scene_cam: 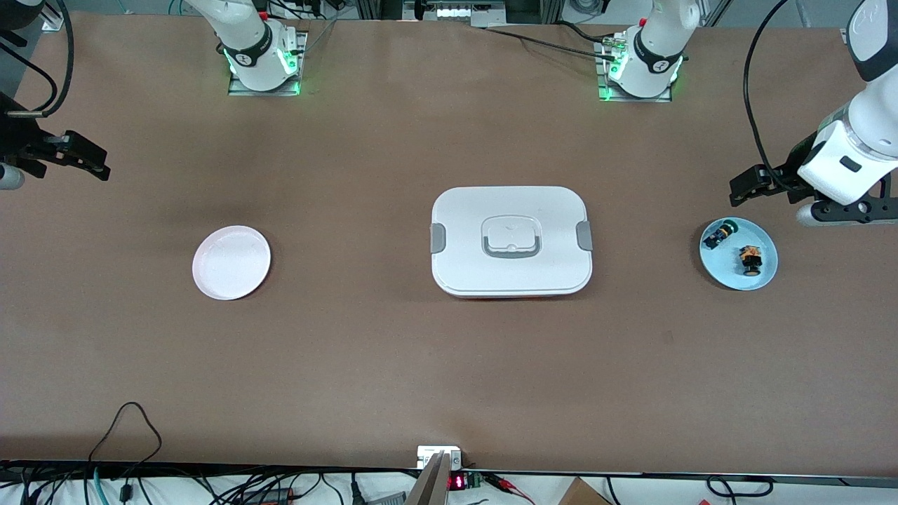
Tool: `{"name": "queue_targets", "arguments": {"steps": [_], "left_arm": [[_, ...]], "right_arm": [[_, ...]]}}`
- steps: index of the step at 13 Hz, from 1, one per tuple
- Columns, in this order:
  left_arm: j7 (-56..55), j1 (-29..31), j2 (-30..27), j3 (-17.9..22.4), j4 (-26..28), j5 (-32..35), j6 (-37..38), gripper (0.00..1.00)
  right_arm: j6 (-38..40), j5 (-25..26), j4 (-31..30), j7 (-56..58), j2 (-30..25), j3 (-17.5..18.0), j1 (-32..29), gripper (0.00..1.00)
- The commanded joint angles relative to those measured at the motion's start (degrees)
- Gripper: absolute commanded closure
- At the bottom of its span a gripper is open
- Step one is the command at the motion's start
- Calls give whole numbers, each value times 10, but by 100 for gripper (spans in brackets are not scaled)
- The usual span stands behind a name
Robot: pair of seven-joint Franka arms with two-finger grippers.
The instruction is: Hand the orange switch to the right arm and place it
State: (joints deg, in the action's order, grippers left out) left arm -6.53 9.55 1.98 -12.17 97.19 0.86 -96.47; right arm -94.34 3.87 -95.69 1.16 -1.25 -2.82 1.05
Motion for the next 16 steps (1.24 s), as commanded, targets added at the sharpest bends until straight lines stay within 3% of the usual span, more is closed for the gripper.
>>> {"name": "queue_targets", "arguments": {"steps": [1,9,13,16], "left_arm": [[-3,-6,-1,5,-12,-12,15,0],[24,0,12,7,-8,-12,20,0],[255,28,36,9,3,-11,38,0],[363,47,57,9,4,3,30,0]], "right_arm": [[12,-8,9,7,0,2,-1,0],[12,-8,9,7,-1,1,-2,0],[12,-8,9,6,0,1,-2,0],[11,-7,10,4,0,2,-1,0]]}}
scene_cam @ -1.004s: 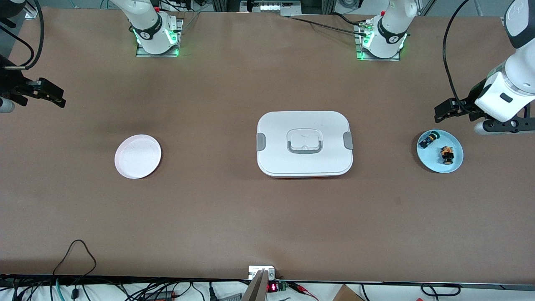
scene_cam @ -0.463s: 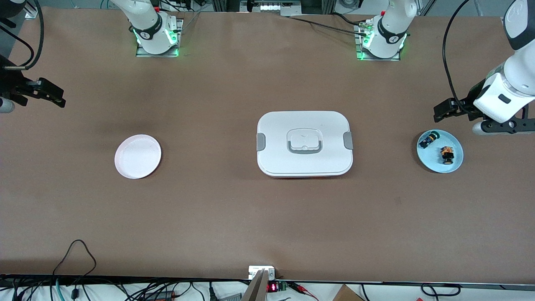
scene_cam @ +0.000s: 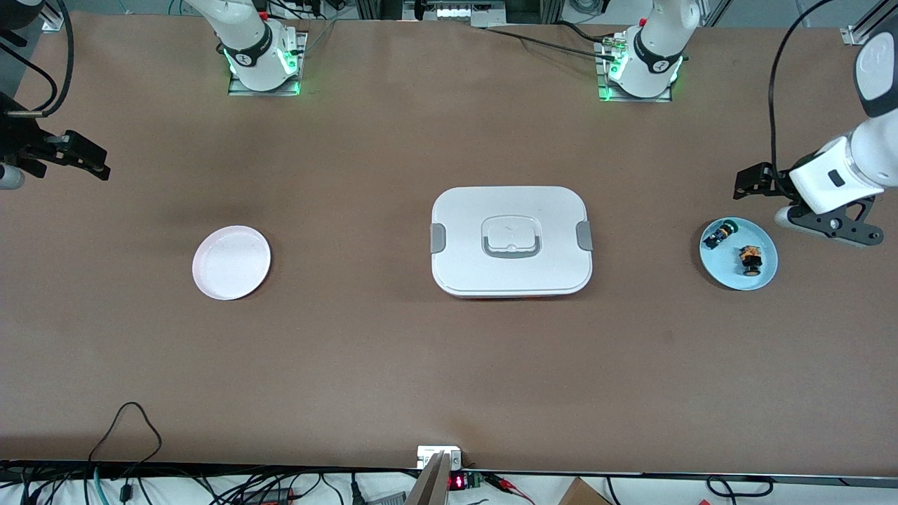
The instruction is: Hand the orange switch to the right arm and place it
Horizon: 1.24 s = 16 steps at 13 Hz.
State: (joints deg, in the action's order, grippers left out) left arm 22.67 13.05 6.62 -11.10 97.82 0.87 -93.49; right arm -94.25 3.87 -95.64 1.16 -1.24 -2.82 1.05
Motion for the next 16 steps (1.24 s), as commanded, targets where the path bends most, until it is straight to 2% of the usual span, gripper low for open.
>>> {"name": "queue_targets", "arguments": {"steps": [1,8,11,16], "left_arm": [[117,21,18,-1,-1,24,-7,0],[500,105,104,-1,30,48,-121,0],[657,137,140,-1,59,52,-200,0],[771,162,196,-1,85,54,-302,0]], "right_arm": [[10,-7,10,5,0,2,-2,0],[10,-6,10,10,3,2,-2,0],[10,-6,10,11,3,2,-1,0],[10,-8,11,4,1,2,-1,0]]}}
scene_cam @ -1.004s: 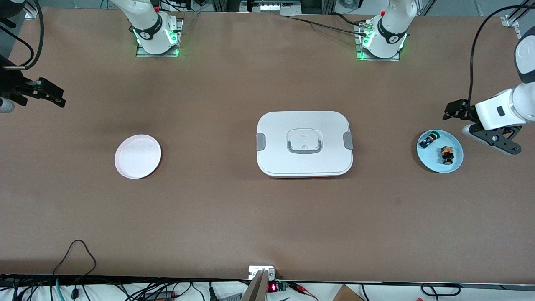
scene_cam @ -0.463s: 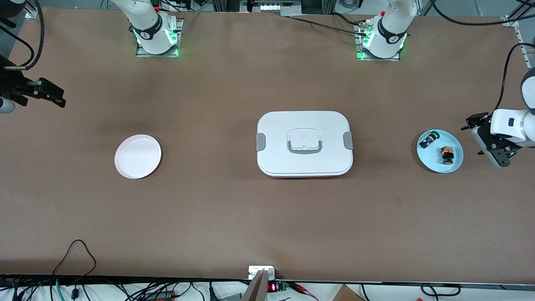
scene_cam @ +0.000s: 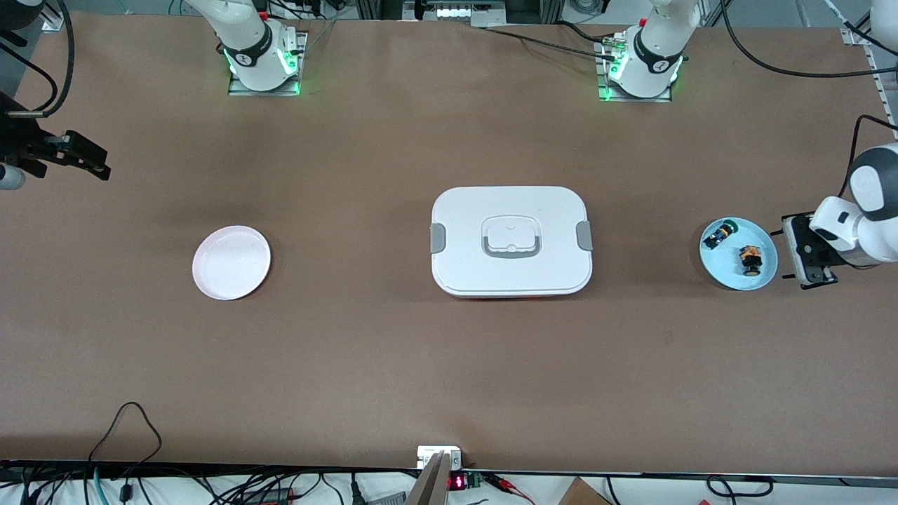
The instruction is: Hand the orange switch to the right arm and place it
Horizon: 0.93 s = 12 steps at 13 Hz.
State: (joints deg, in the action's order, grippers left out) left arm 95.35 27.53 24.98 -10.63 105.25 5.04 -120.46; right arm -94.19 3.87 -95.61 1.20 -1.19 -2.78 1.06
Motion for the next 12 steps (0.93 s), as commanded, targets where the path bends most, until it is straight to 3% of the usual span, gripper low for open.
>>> {"name": "queue_targets", "arguments": {"steps": [1,7,12], "left_arm": [[60,20,24,-6,16,12,-53,0],[171,40,55,-7,58,11,-165,0],[184,45,58,-8,77,10,-168,0]], "right_arm": [[10,-8,14,5,0,1,-1,0],[14,-8,16,5,4,1,10,0],[16,-8,16,11,8,1,20,0]]}}
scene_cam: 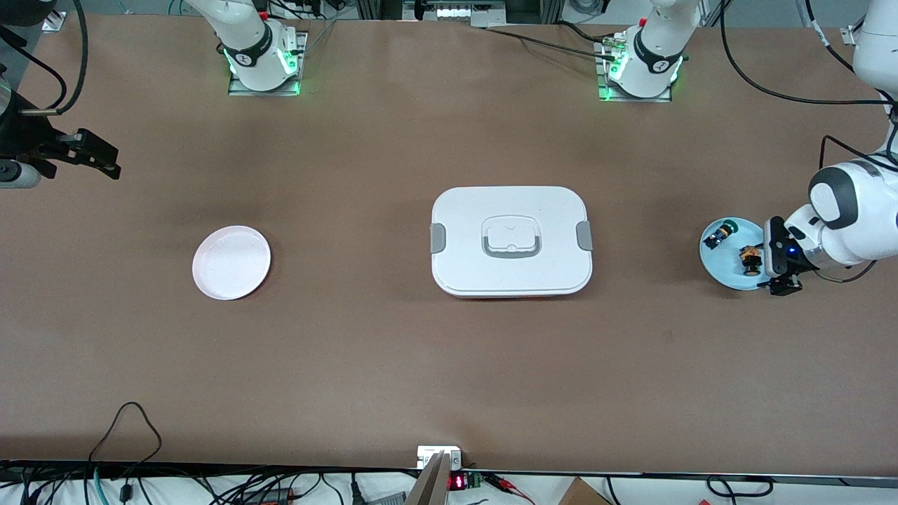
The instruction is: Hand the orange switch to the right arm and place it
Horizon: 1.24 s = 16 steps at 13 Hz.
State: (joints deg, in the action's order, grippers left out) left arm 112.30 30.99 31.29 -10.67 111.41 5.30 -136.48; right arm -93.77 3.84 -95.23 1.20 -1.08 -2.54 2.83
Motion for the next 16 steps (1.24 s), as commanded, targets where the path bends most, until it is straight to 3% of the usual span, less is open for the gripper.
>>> {"name": "queue_targets", "arguments": {"steps": [1,8,9,10,11,13,14,16], "left_arm": [[17,16,-6,-8,21,8,-8,0],[22,26,-6,-12,38,4,-8,2],[22,26,-6,-13,38,4,-8,9],[23,26,-6,-13,38,4,-8,26],[32,25,-6,-14,37,1,-8,50],[32,25,-6,-14,36,0,-8,90],[26,25,-6,-14,35,-3,-8,100],[27,24,-12,-15,33,-20,-1,100]], "right_arm": [[17,-7,12,11,7,-1,7,0],[37,-23,12,6,14,-1,24,0],[37,-45,12,5,17,-1,24,0],[35,-65,12,2,22,-1,23,0],[34,-81,11,1,28,-1,23,0],[36,-130,11,3,38,-1,23,0],[39,-173,11,6,46,-2,21,0],[40,-245,8,9,63,-2,21,0]]}}
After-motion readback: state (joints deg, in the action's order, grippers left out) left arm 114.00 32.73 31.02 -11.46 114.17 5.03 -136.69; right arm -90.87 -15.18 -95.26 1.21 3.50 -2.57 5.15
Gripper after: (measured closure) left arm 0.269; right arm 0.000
